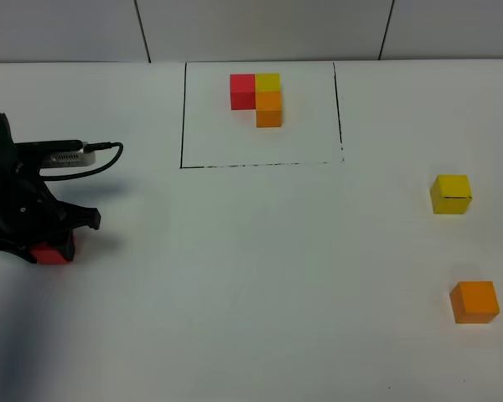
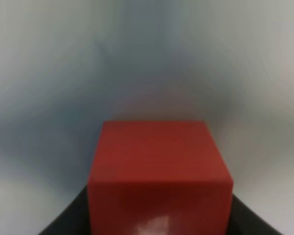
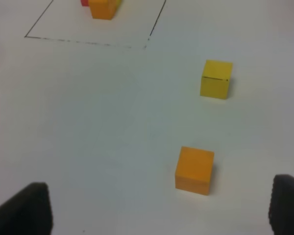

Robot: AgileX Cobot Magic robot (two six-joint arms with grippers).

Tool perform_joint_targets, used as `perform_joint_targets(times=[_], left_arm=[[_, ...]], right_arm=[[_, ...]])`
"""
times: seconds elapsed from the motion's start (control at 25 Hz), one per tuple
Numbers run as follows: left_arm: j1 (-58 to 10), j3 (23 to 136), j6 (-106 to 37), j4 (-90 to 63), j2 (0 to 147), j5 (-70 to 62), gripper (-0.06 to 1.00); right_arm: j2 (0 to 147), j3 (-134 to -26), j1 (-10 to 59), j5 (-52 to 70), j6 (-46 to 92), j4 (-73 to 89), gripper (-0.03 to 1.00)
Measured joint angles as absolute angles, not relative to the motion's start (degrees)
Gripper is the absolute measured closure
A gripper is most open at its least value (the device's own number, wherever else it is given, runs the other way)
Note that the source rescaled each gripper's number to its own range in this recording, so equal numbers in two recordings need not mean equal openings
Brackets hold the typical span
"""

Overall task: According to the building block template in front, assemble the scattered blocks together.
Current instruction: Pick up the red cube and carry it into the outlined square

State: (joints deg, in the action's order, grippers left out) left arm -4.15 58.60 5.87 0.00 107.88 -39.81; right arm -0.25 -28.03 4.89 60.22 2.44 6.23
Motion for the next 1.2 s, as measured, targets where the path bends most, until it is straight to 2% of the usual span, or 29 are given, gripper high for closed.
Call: perform_joint_targets(times=[0.24,0.48,0.92,1.2], left_arm=[[-5.94,66.51,-0.82,0.00,107.23,-44.89,0.94],[-16.51,75.36,-20.53,0.00,108.49,-47.11,0.94],[-29.82,102.02,-41.59,5.79,125.96,-65.71,0.94],[-32.22,111.81,-49.03,7.81,132.74,-68.42,0.94]], right_arm=[[-0.25,-28.03,4.89,60.22,2.44,6.23,0.18],[-0.25,-28.03,4.89,60.22,2.44,6.23,0.18],[-0.25,-28.03,4.89,60.22,2.40,6.23,0.18],[-0.25,-28.03,4.89,60.22,2.40,6.23,0.18]])
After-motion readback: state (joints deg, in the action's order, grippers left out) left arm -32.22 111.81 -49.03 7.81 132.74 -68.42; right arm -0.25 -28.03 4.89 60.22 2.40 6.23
